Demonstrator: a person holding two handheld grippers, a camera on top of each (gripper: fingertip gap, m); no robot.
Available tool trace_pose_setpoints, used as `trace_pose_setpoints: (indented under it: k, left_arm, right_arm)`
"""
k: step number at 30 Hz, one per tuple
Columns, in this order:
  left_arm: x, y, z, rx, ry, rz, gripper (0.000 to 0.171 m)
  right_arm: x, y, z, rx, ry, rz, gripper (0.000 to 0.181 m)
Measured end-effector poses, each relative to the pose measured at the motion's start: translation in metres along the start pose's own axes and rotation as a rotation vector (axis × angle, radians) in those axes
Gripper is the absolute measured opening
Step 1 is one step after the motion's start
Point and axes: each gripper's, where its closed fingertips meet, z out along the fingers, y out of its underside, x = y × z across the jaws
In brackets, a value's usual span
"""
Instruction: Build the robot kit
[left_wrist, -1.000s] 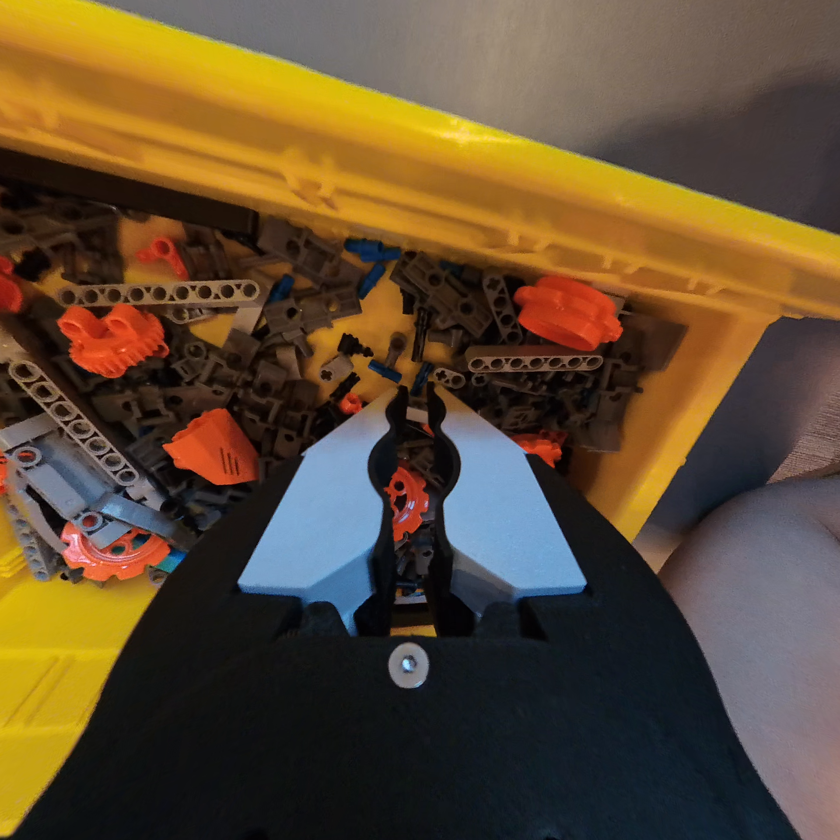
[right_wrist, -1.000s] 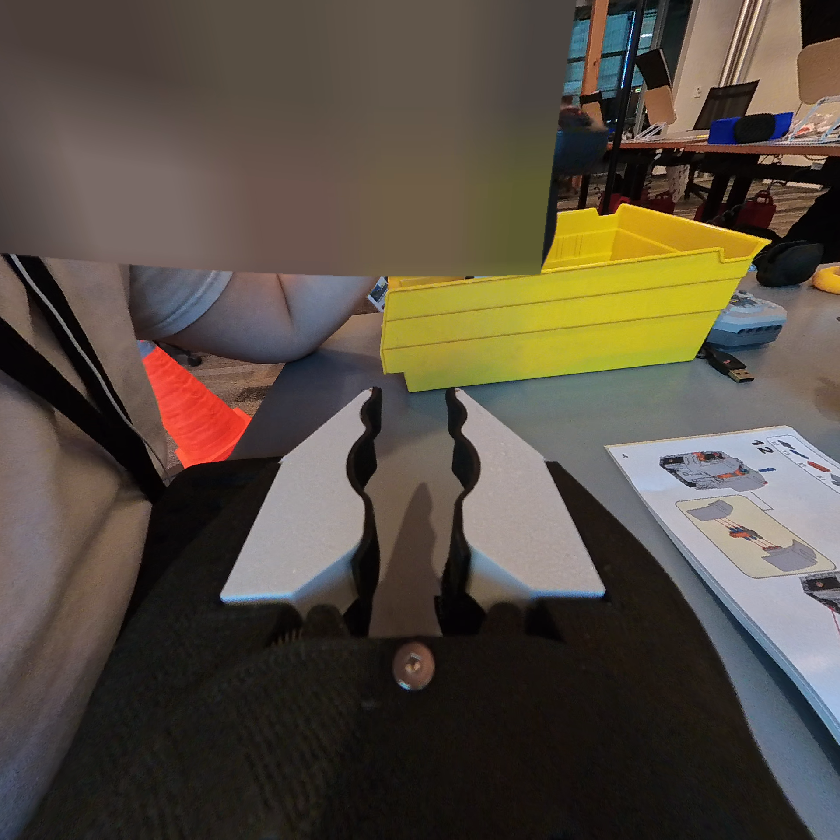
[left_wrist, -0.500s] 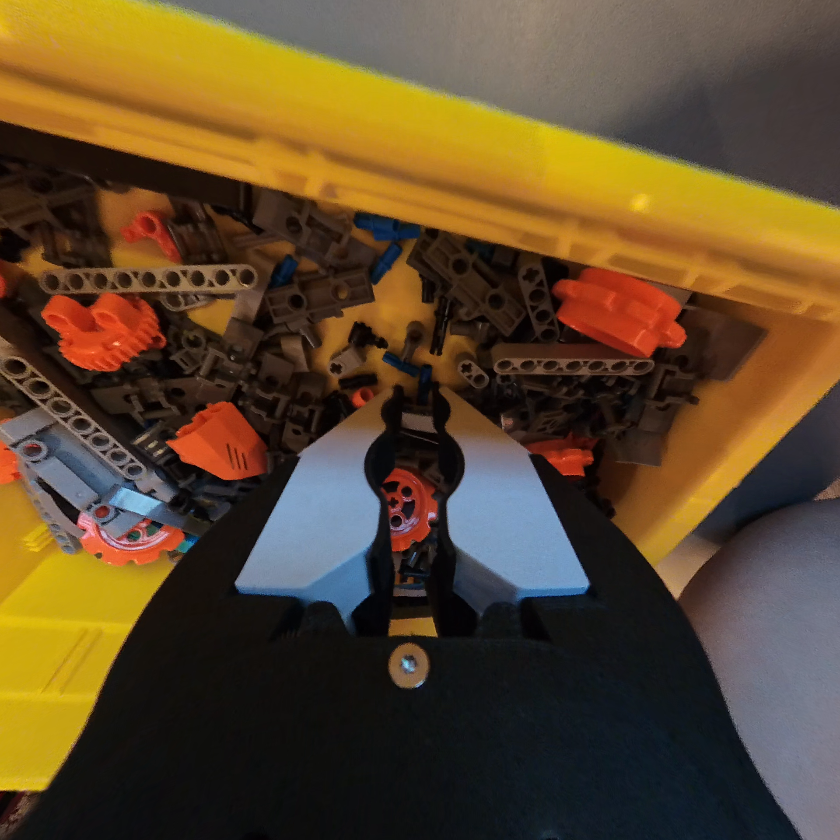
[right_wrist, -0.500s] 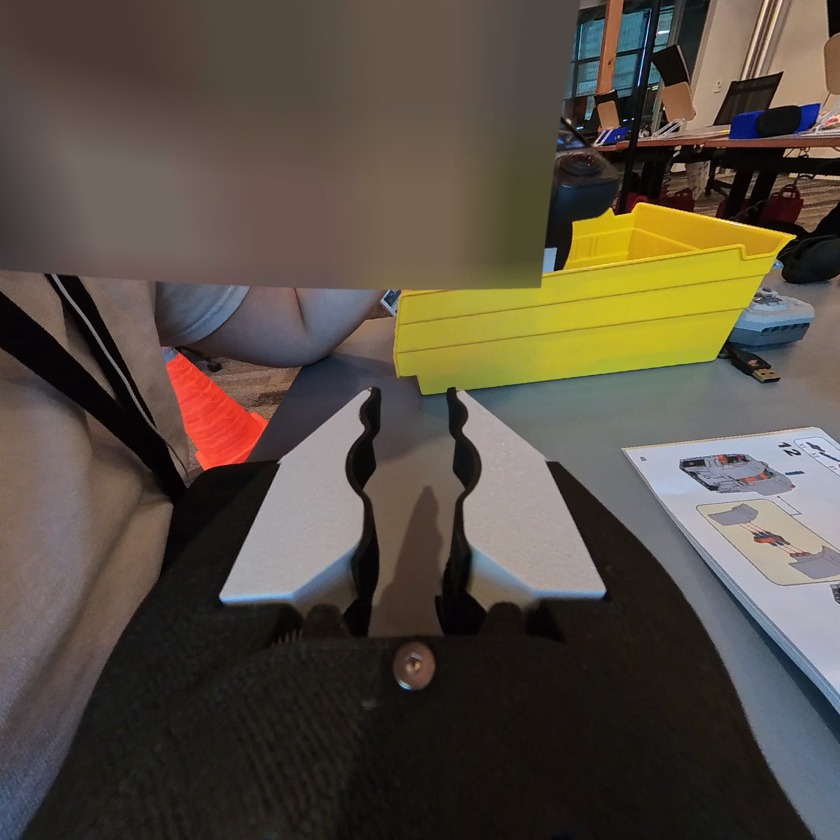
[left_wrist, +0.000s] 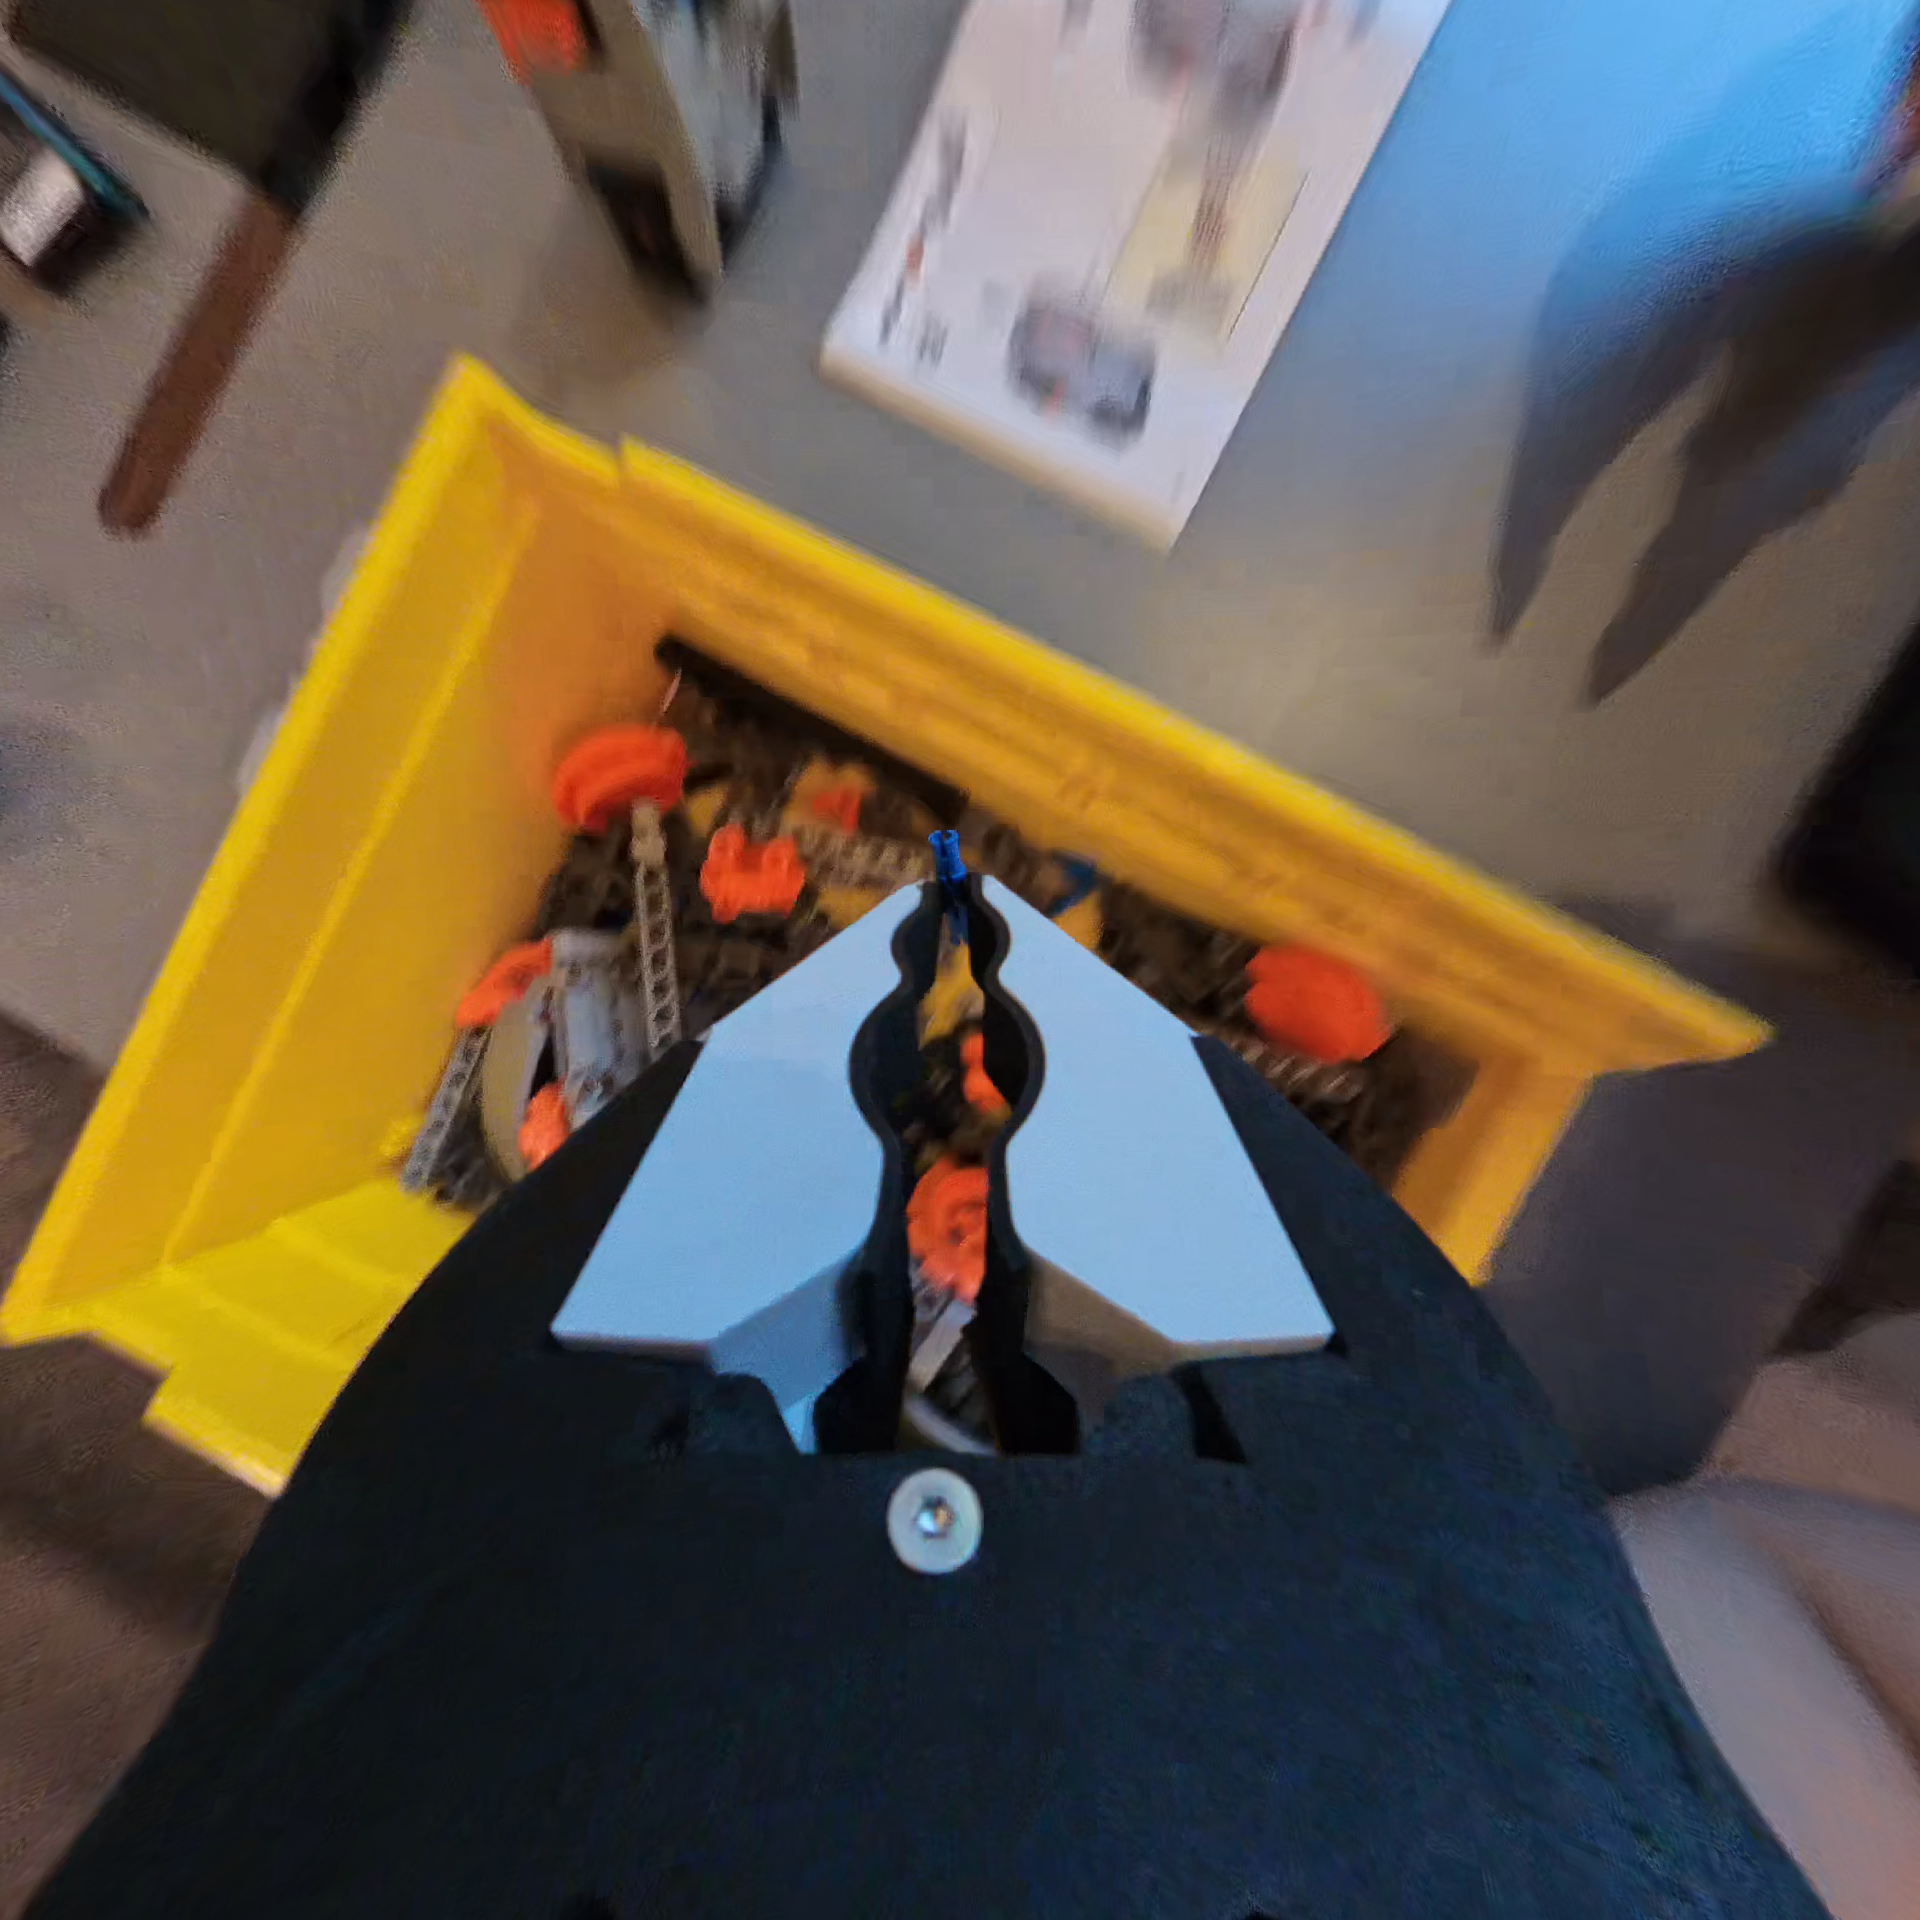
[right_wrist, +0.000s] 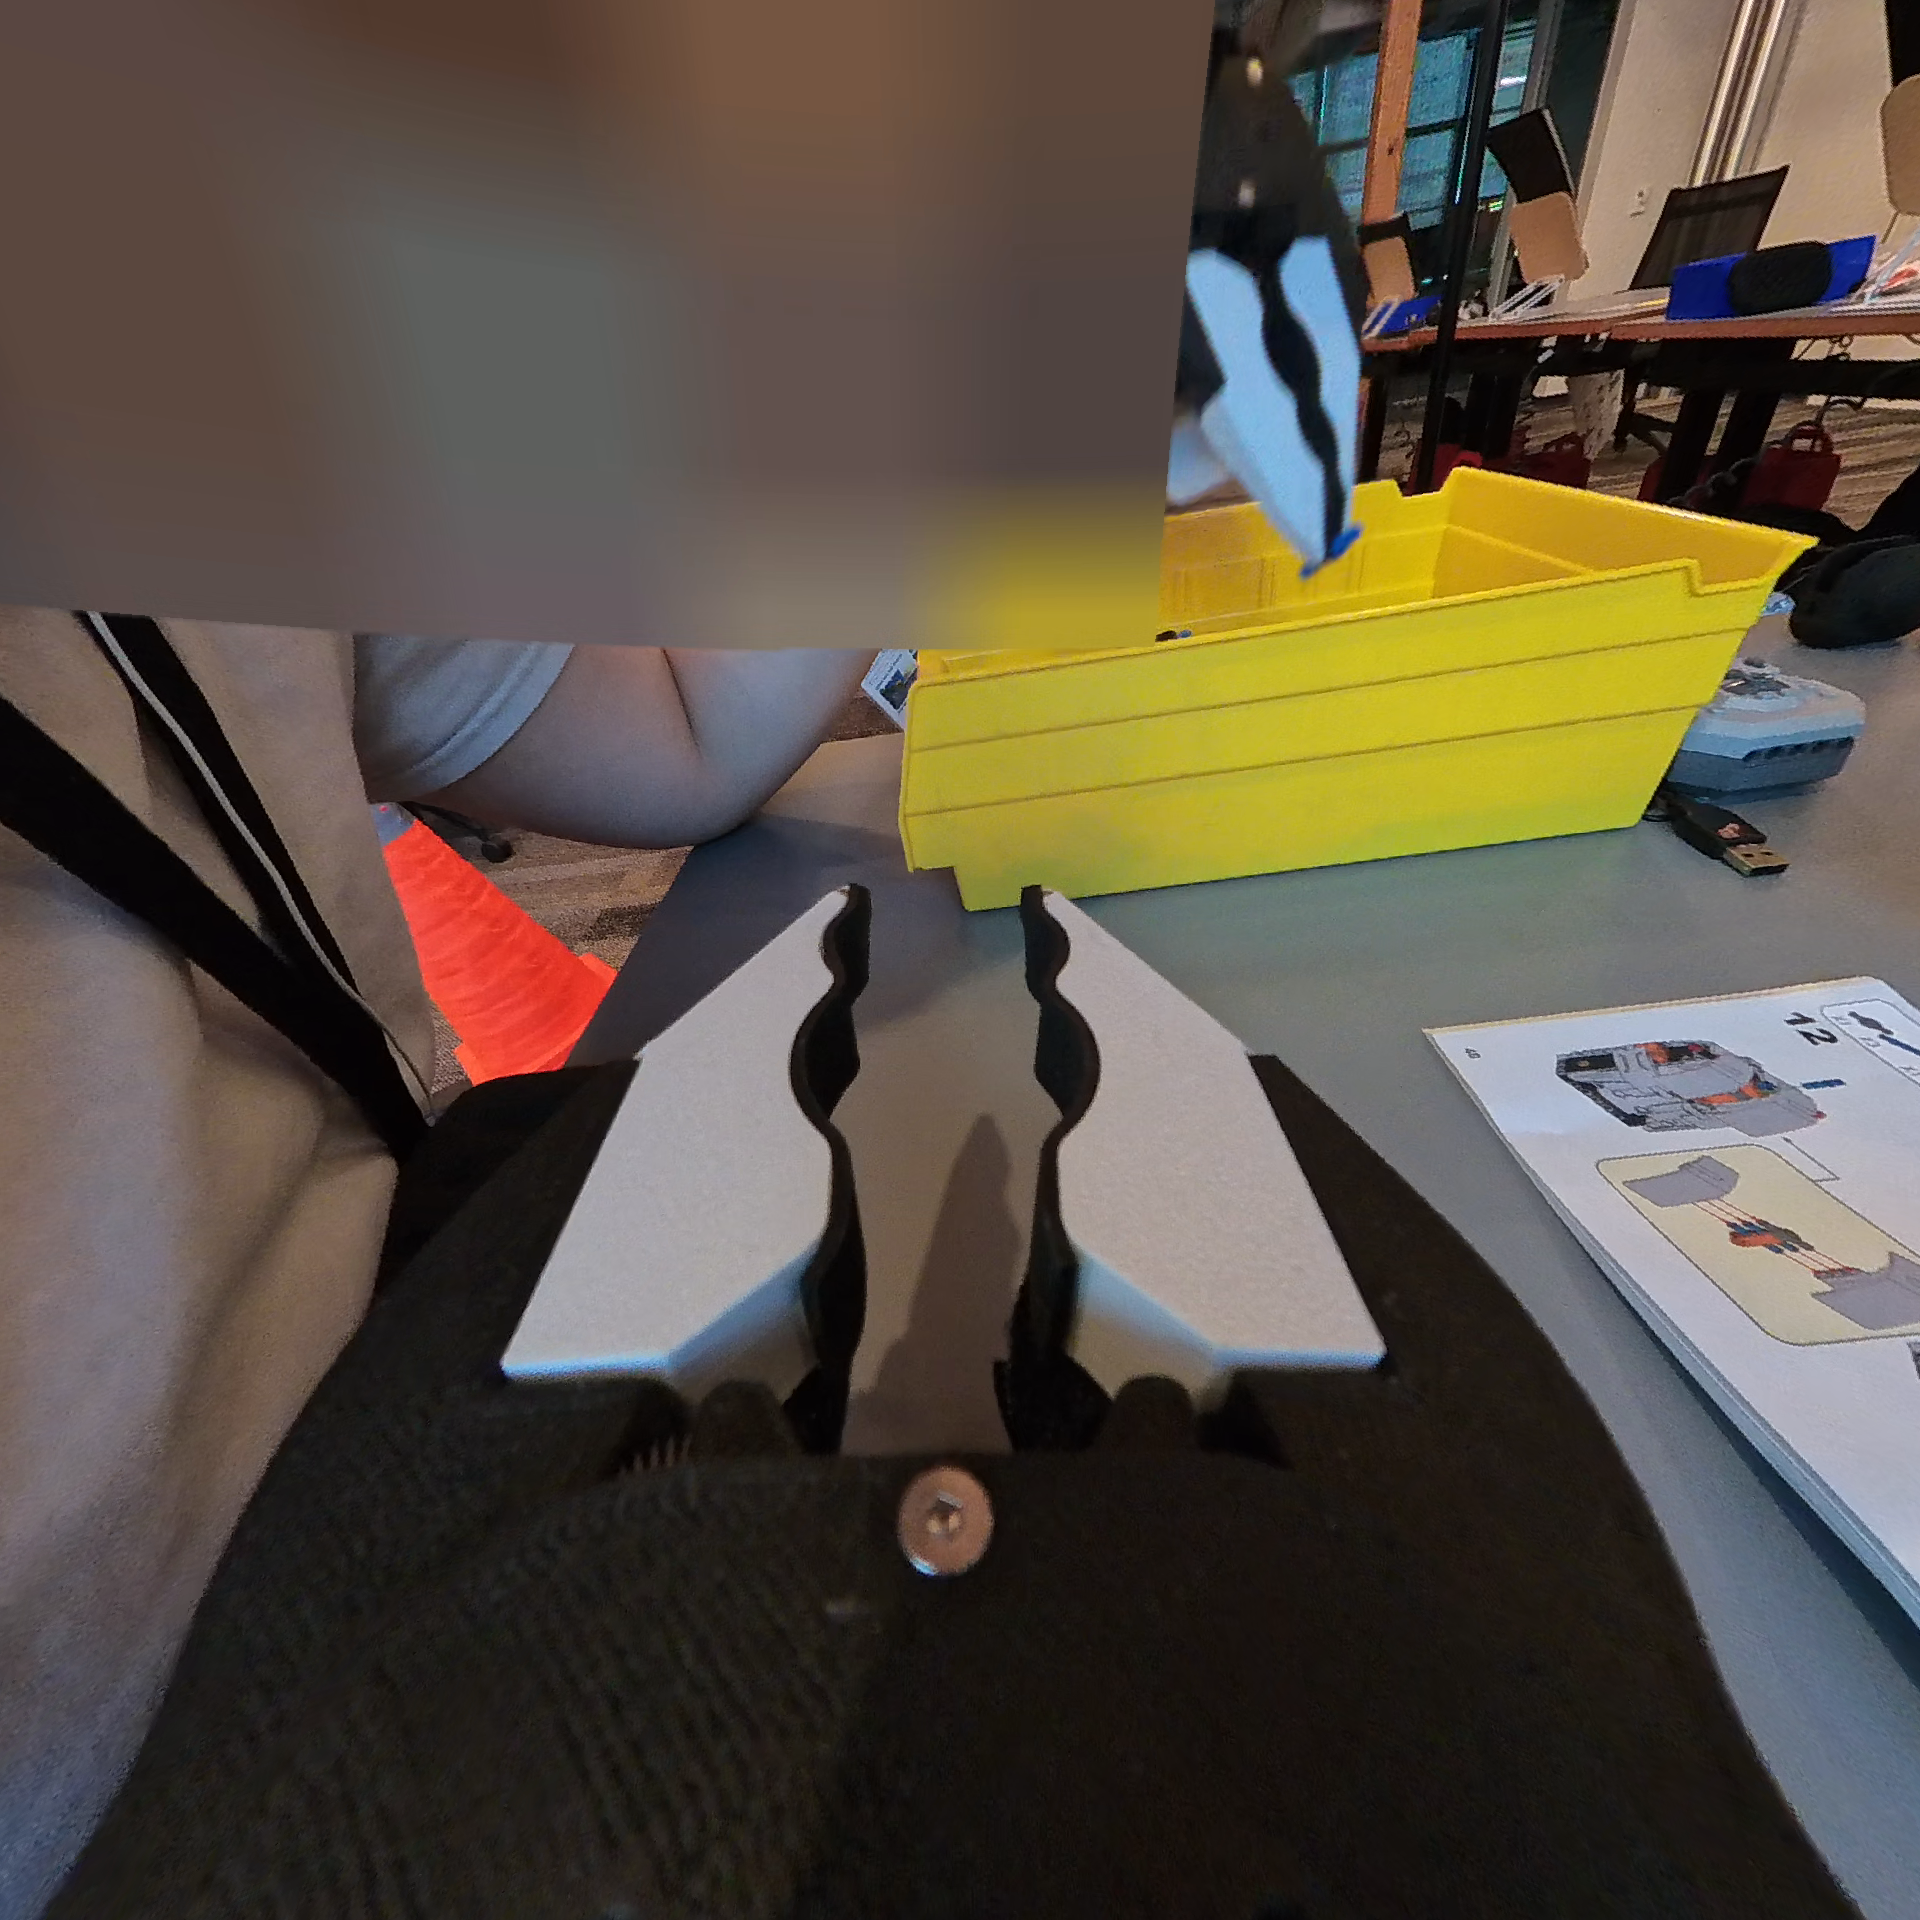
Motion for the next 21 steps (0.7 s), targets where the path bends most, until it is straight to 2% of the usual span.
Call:
trace_pose_setpoints:
  k: [3,5,7,10,12,17,21]
  left_arm:
    - [0.031,-0.054,-0.020,0.214,0.198,-0.154,0.003]
    - [0.059,-0.082,-0.018,0.271,0.322,-0.239,0.003]
    - [0.085,-0.083,0.008,0.155,0.377,-0.293,0.003]
    - [0.121,-0.066,0.055,-0.102,0.409,-0.290,0.003]
    - [0.138,-0.060,0.079,-0.209,0.404,-0.292,0.003]
    - [0.132,-0.043,0.116,-0.356,0.115,-0.224,0.003]
    - [0.145,-0.029,0.129,-0.459,0.055,-0.135,0.003]
  right_arm:
    - [0.001,-0.001,0.000,0.002,0.009,-0.012,0.029]
    - [0.003,-0.004,-0.002,0.007,0.031,-0.043,0.028]
    - [0.010,-0.016,-0.010,0.038,0.092,-0.123,0.026]
    - [0.027,-0.049,-0.039,0.110,0.276,-0.299,0.025]
    - [0.034,-0.069,-0.059,0.174,0.380,-0.372,0.024]
    - [0.041,-0.069,-0.069,0.178,0.417,-0.344,0.023]
    - [0.037,-0.069,-0.065,0.167,0.408,-0.374,0.024]
